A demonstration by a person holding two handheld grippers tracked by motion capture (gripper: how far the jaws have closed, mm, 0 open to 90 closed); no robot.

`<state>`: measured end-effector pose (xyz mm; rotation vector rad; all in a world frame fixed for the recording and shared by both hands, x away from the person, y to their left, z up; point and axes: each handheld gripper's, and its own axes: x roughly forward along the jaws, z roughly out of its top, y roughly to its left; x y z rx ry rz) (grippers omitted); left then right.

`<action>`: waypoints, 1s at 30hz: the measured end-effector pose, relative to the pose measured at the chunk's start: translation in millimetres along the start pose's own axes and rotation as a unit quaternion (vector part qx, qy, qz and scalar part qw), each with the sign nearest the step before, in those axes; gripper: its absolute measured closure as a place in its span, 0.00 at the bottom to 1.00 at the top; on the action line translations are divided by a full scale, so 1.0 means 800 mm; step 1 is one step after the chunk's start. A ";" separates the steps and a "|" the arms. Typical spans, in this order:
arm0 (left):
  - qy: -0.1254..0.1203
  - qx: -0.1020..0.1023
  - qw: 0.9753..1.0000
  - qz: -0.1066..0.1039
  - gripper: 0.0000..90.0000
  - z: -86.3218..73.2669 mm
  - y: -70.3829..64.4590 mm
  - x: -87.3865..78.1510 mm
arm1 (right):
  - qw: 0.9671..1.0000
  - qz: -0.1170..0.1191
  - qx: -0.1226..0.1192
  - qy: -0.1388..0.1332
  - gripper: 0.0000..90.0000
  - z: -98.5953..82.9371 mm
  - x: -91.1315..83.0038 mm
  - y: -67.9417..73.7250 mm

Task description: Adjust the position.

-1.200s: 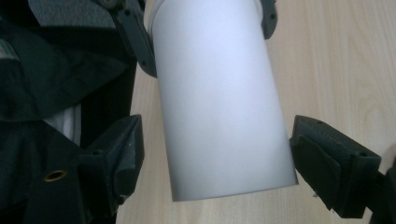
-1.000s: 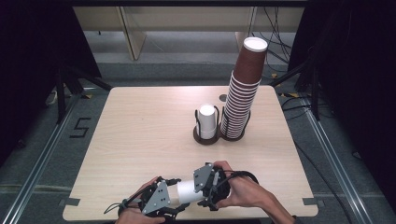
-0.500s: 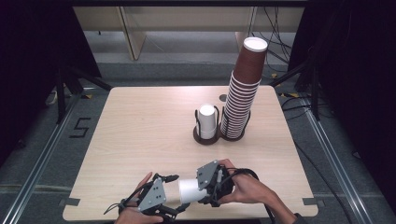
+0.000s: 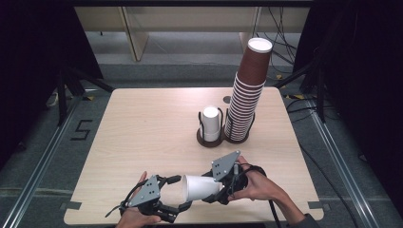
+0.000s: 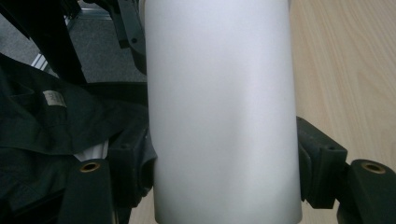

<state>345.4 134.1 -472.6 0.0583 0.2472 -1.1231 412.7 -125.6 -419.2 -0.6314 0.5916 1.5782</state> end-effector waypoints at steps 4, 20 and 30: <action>-0.001 0.002 1.000 -0.003 0.16 0.001 -0.002 0.001 | 1.000 0.005 -0.001 0.003 0.37 0.000 0.003 0.001; -0.009 0.010 1.000 -0.017 0.22 0.004 -0.008 0.004 | 1.000 0.025 -0.001 0.000 0.37 0.000 0.017 0.003; 0.037 0.018 0.999 0.005 0.26 0.010 -0.007 0.001 | 0.998 -0.046 -0.013 0.051 0.20 0.009 0.009 0.010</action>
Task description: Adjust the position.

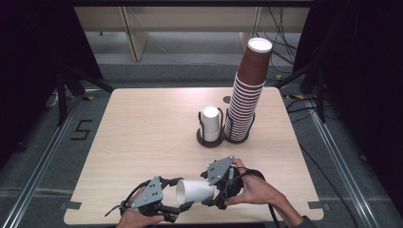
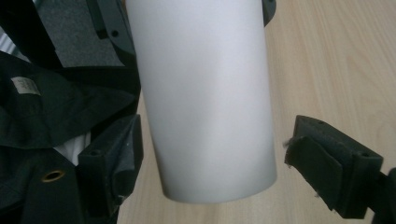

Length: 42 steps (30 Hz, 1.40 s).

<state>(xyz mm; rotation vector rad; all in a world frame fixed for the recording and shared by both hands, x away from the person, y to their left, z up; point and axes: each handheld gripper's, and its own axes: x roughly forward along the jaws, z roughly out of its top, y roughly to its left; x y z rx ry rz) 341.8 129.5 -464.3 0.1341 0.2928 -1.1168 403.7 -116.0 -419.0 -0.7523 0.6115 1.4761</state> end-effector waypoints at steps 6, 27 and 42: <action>0.043 0.008 0.999 0.012 0.26 0.002 -0.007 0.004 | 0.999 -0.017 -0.027 0.044 0.21 0.018 0.011 0.019; -0.064 -0.056 0.996 0.017 0.10 0.000 -0.003 0.000 | 0.998 0.028 0.005 -0.048 0.36 0.003 0.012 0.002; -0.105 -0.081 0.991 0.021 0.19 0.001 -0.006 0.002 | 0.994 0.049 0.039 -0.095 0.36 -0.002 0.019 -0.003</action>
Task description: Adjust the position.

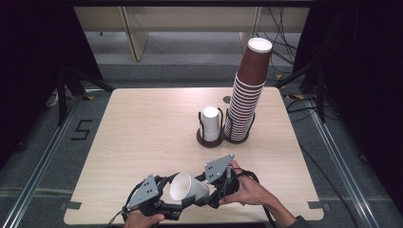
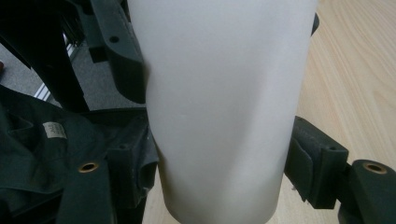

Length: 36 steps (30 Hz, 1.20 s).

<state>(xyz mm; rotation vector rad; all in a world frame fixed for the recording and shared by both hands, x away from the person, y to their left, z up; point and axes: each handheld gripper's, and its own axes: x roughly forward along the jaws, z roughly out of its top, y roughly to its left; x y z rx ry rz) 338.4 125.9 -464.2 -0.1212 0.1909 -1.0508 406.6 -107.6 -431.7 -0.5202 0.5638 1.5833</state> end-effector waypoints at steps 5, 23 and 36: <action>0.007 -0.004 1.000 -0.001 0.23 0.002 0.001 -0.003 | 1.000 0.004 0.006 -0.005 0.36 -0.002 0.003 -0.001; 0.047 0.027 0.995 0.088 0.24 0.012 0.017 -0.017 | 0.996 -0.056 0.071 0.009 0.21 -0.035 -0.022 -0.011; 0.114 0.052 0.971 0.205 0.24 0.004 0.036 -0.021 | 0.989 -0.100 0.104 0.022 0.20 -0.069 -0.042 0.000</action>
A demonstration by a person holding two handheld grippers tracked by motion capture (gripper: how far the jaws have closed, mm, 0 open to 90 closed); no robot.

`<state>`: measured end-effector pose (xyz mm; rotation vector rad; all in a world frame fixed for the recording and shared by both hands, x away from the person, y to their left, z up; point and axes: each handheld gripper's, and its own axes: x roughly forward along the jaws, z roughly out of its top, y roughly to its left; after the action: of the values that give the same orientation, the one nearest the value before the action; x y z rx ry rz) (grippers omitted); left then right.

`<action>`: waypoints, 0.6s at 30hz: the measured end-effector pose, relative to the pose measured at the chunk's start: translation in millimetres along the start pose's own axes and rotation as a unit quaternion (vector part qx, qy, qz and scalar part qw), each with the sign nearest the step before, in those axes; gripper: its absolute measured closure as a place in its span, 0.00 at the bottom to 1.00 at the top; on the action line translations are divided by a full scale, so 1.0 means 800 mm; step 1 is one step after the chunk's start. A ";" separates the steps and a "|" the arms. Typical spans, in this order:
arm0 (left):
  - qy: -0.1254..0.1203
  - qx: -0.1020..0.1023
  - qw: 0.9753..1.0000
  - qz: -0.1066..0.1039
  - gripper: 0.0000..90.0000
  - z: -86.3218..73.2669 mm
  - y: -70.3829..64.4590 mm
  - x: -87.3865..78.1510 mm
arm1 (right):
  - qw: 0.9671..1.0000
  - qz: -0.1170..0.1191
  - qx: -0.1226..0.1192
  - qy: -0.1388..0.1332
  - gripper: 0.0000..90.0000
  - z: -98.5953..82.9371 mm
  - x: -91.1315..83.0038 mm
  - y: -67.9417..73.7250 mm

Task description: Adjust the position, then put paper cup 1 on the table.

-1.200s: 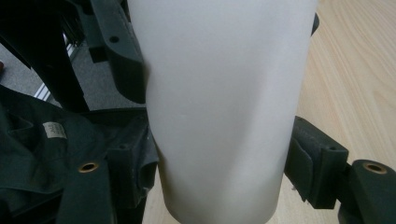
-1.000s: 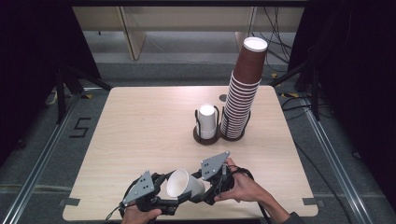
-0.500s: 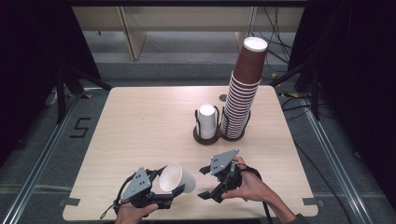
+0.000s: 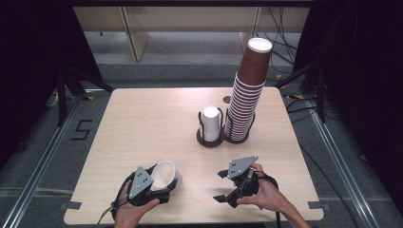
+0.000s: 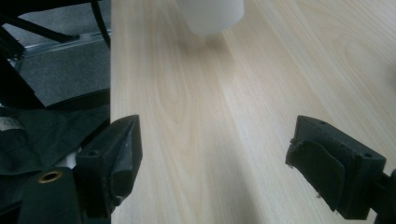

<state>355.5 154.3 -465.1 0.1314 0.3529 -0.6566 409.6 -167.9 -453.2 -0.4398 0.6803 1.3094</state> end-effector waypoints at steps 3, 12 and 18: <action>0.001 -0.005 1.000 0.010 0.24 -0.002 0.004 -0.001 | 1.000 -0.011 0.005 0.000 0.20 -0.003 -0.004 0.002; 0.003 -0.015 1.000 0.023 0.24 -0.004 0.010 0.000 | 0.999 -0.028 0.036 -0.008 0.20 -0.024 -0.015 0.002; 0.006 -0.022 0.999 0.026 0.24 -0.007 0.013 0.001 | 0.998 -0.044 0.051 -0.018 0.19 -0.031 -0.021 0.000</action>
<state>360.7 163.0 -470.2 0.1024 0.3742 -0.5973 402.4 -195.9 -459.8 -0.3586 0.6859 1.1920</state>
